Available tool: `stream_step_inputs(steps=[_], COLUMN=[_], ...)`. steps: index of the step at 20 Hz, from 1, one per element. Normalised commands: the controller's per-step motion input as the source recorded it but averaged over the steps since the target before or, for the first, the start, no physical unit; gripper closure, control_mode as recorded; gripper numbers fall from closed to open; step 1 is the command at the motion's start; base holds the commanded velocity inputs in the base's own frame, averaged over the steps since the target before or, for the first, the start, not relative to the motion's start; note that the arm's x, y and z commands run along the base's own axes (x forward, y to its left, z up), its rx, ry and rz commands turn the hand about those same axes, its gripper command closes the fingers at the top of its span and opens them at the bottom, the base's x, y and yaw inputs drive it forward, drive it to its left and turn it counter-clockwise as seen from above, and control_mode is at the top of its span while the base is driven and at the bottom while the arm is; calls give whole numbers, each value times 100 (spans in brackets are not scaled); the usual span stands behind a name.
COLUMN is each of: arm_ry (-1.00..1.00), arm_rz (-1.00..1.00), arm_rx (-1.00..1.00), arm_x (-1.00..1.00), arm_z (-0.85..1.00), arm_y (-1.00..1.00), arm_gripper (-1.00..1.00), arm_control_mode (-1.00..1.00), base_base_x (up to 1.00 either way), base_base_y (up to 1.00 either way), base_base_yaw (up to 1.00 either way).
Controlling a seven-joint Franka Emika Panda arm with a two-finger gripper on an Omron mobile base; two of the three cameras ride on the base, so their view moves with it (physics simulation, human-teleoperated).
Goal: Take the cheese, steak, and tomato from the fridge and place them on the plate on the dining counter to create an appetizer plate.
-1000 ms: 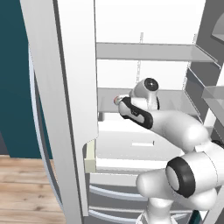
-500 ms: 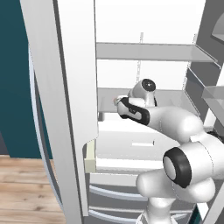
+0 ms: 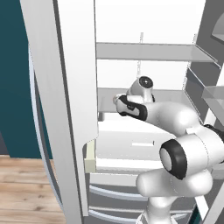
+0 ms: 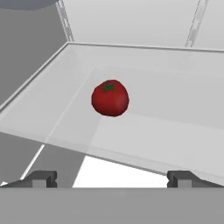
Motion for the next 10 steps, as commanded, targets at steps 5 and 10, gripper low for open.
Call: stream_step_inputs(steps=[5,10], arm_ry=[0,0], arm_rz=[-1,0], arm_rx=[0,0], arm_x=[22,27], arm_z=[-8,-16], arm_y=[0,0], arm_gripper=[-100,-100], arm_control_mode=[-100,-100], base_base_x=[0,0], base_base_y=[0,0], base_base_yaw=[0,0])
